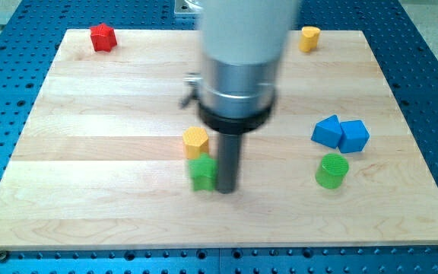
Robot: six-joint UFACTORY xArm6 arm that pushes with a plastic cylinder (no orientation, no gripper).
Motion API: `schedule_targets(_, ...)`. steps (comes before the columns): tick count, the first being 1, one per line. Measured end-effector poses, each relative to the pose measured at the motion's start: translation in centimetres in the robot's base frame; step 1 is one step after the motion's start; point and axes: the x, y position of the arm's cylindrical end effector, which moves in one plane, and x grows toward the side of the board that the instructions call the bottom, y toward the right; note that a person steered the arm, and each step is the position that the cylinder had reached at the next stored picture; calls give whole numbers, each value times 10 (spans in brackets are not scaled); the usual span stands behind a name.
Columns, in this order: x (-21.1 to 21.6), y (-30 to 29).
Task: Place green star bottom of red star
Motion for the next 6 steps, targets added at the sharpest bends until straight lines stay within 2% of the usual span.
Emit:
schedule_targets(1, -20, -55)
schedule_targets(2, 14, -102)
schedule_targets(3, 25, -131)
schedule_targets(5, -65, -196)
schedule_targets(6, -71, -185)
